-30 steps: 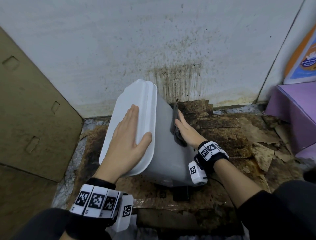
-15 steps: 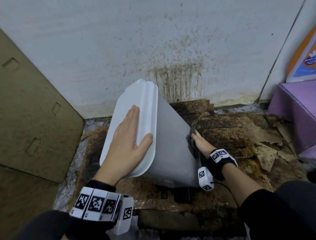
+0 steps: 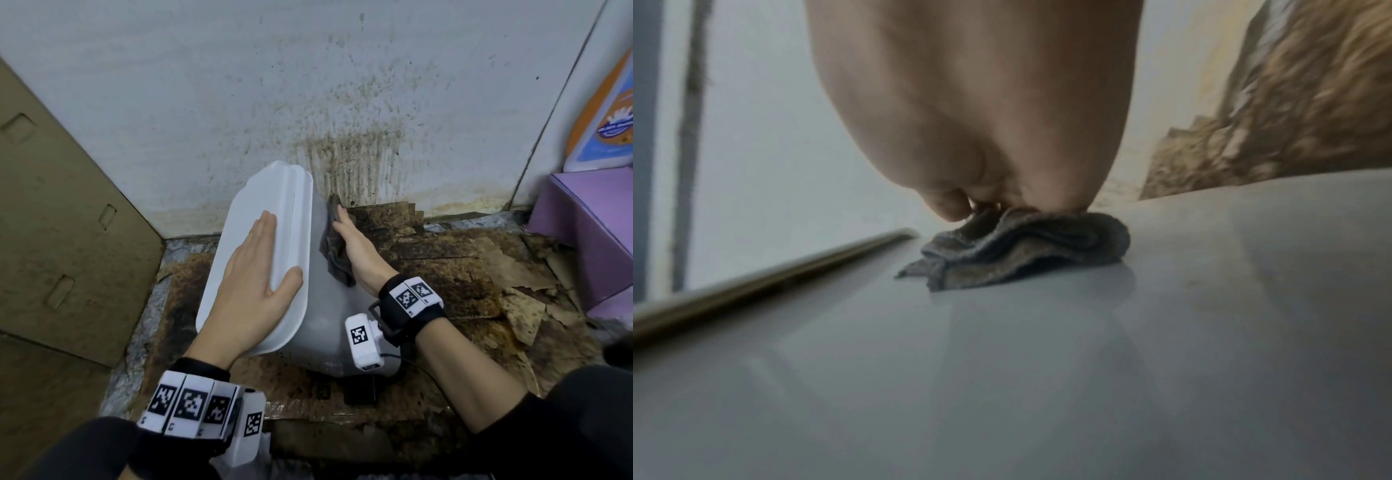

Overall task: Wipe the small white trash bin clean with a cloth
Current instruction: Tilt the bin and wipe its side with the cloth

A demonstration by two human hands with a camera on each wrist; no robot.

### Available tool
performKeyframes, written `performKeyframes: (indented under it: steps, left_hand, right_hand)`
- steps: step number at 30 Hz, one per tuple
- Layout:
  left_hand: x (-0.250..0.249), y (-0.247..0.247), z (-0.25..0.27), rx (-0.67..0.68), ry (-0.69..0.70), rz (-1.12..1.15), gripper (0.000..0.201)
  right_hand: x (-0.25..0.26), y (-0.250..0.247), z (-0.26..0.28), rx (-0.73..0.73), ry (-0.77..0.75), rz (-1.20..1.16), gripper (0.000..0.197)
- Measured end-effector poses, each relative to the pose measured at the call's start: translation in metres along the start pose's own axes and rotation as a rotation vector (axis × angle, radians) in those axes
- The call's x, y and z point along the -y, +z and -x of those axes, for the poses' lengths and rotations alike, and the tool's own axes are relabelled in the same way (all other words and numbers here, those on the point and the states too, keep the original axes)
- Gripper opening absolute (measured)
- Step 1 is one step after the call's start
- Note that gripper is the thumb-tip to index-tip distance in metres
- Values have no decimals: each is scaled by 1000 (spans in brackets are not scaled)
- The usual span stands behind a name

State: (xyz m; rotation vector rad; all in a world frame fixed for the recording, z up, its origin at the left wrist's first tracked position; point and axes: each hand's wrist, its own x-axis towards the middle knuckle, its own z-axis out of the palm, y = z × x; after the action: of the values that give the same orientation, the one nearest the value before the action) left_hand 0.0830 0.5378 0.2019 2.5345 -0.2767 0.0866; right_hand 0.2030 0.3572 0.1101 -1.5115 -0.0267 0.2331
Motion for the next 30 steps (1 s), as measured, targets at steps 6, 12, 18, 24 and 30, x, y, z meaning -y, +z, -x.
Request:
performKeyframes:
  steps: [6, 12, 18, 24, 30]
  left_hand:
    - [1, 0, 0, 3, 3, 2, 89]
    - [0, 2, -1, 2, 13, -6, 91]
    - [3, -3, 1, -2, -22, 4, 95]
    - [-5, 1, 0, -3, -1, -5, 93]
    - [-6, 2, -1, -4, -5, -20, 93]
  right_hand:
    - [34, 16, 22, 120, -105, 65, 60]
    - [-4, 7, 43, 59, -221, 329, 57]
    - [-64, -17, 73, -70, -41, 326, 56]
    - [-98, -28, 102, -272, 145, 295, 55]
    - [-70, -3, 108, -314, 47, 216, 53]
